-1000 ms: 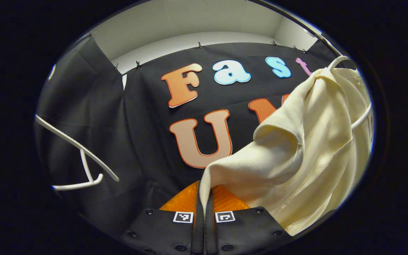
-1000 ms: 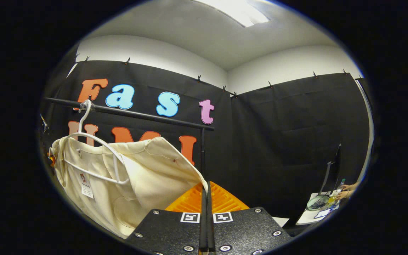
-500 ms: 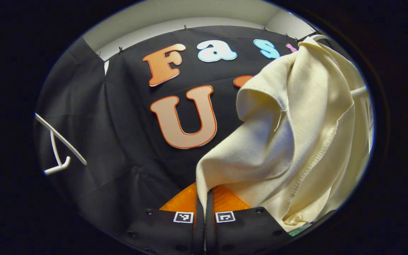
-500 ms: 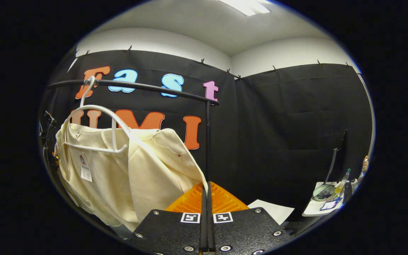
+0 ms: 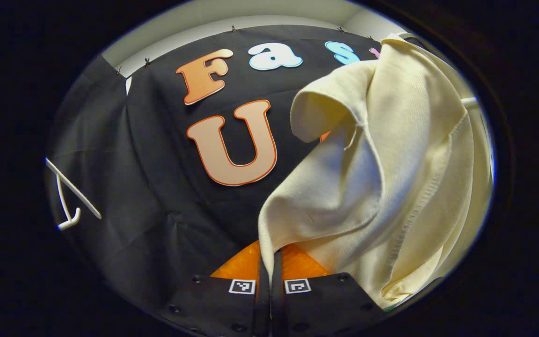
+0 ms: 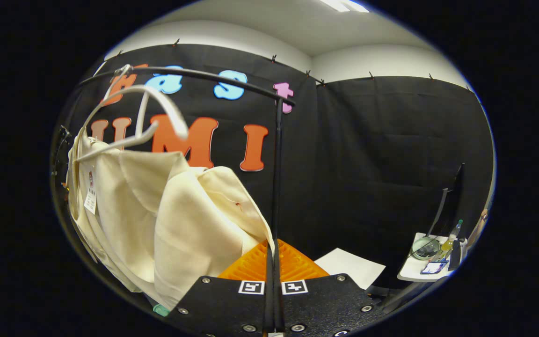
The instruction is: Grasp the clothes on the hanger with both hands and then place them into the laundry hamper below.
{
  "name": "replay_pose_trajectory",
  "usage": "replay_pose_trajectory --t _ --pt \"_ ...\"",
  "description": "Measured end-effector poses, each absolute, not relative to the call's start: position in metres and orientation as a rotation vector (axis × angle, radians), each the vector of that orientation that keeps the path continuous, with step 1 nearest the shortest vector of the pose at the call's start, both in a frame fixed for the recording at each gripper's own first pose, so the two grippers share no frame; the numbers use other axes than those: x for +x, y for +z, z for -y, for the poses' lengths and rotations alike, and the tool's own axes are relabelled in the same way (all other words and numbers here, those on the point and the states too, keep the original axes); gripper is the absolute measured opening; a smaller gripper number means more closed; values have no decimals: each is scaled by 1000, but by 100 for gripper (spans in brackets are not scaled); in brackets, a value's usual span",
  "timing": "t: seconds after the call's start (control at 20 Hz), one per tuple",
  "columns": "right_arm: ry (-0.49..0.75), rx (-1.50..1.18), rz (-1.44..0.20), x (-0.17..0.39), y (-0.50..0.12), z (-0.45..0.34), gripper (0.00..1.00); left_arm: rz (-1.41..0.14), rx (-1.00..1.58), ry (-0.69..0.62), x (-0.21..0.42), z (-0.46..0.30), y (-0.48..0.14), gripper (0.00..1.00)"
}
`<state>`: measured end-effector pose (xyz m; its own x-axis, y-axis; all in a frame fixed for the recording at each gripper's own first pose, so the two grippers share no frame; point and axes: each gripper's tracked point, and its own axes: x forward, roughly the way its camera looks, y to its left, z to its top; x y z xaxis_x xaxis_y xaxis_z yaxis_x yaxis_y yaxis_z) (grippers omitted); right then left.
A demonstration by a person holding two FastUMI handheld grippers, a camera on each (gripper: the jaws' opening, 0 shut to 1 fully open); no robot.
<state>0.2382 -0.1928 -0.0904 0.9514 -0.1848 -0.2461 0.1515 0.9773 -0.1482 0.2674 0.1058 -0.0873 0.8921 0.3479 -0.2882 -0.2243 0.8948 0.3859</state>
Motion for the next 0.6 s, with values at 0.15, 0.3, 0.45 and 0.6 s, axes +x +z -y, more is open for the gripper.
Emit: replay_pose_trajectory --t 0.15,0.3,0.45,0.6 --pt "-141 -51 -254 224 -107 176 0 -336 341 329 256 -112 -95 8" --pt "-145 -63 -199 203 -94 170 0 -311 322 347 242 -121 -95 8" --pt "-118 -77 -179 182 -81 161 0 -321 332 368 229 -137 -94 8" --pt "-77 -78 -175 165 -77 143 0 -367 304 361 218 -145 -122 8"
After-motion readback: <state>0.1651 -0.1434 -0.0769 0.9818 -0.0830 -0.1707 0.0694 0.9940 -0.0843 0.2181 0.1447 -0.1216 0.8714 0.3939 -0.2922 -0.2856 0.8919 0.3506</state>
